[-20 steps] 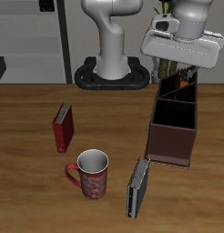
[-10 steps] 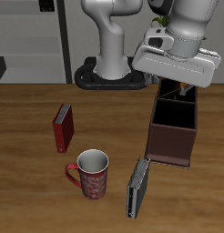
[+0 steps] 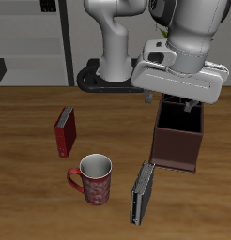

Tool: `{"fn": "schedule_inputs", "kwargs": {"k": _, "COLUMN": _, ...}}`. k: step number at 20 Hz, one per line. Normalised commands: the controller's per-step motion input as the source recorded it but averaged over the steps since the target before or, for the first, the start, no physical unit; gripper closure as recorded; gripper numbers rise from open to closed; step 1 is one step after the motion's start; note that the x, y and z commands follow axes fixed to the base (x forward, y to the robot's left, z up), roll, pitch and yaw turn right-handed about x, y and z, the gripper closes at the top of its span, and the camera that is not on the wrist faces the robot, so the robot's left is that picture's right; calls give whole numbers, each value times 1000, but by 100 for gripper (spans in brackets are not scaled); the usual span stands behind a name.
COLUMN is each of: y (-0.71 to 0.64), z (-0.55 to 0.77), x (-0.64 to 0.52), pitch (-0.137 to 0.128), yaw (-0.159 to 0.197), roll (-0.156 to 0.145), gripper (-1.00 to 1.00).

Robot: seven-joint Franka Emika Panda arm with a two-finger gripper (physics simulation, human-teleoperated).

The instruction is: Place the orange book into the left desk caddy's left compartment and place the striped book into the left desk caddy's right compartment and place the red book into the left desk caddy's right compartment

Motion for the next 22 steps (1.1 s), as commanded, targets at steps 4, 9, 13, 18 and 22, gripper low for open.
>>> {"fn": "schedule_inputs", "kwargs": {"k": 4, "y": -91, "z": 65, "x": 248, "pitch": -5, "yaw": 31, "roll": 48, "gripper": -100}}
{"fn": "schedule_inputs", "kwargs": {"k": 9, "y": -124, "z": -17, "x": 378, "pitch": -6, "yaw": 67, "roll": 57, "gripper": -100}}
{"fn": "schedule_inputs", "kwargs": {"k": 13, "y": -73, "z": -71, "x": 251, "pitch": -1, "yaw": -9, "roll": 15, "gripper": -100}}
{"fn": "schedule_inputs", "kwargs": {"k": 18, "y": -72, "z": -240, "x": 234, "pitch": 21, "yaw": -10, "roll": 18, "gripper": -100}}
{"fn": "schedule_inputs", "kwargs": {"k": 22, "y": -58, "z": -268, "x": 63, "pitch": -50, "yaw": -10, "roll": 69, "gripper": -100}}
